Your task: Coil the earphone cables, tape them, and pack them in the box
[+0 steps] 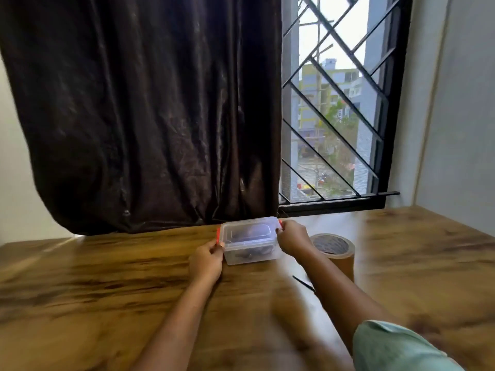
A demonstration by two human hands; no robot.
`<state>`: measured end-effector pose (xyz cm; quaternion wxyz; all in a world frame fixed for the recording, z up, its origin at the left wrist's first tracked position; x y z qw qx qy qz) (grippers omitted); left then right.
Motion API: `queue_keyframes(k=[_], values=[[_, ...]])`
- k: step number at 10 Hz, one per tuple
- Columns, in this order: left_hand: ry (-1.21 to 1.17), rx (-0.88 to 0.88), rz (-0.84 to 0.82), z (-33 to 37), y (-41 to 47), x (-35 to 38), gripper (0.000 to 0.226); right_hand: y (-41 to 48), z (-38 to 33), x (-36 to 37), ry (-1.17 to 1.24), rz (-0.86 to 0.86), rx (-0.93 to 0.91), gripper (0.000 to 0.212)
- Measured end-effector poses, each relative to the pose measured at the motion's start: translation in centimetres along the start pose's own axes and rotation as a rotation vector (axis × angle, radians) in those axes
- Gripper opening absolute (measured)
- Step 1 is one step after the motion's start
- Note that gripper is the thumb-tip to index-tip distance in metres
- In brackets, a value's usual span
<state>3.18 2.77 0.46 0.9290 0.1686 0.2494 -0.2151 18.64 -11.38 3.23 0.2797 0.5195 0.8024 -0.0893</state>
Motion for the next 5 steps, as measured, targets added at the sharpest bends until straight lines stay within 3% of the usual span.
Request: queue_keyframes(k=[3, 5], values=[[0.102, 0.039, -0.077, -1.5, 4.2, 2.2, 0.037, 4.6, 1.3, 2.4, 0.056, 0.044, 0.077, 0.034], [0.282, -0.005, -0.171, 1.4, 5.1, -0.9, 0.052, 4.8, -2.2, 0.2, -0.151, -0.135, 0.215, 0.036]])
Point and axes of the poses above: each hand's wrist, its own y-axis towards the middle knuckle, its own x-axis out of the palm, z = x × y, the point moved 4 cm from there along y, towards the middle knuckle, and after that the axes turned 9 degrees about y, right-handed, at the moved point
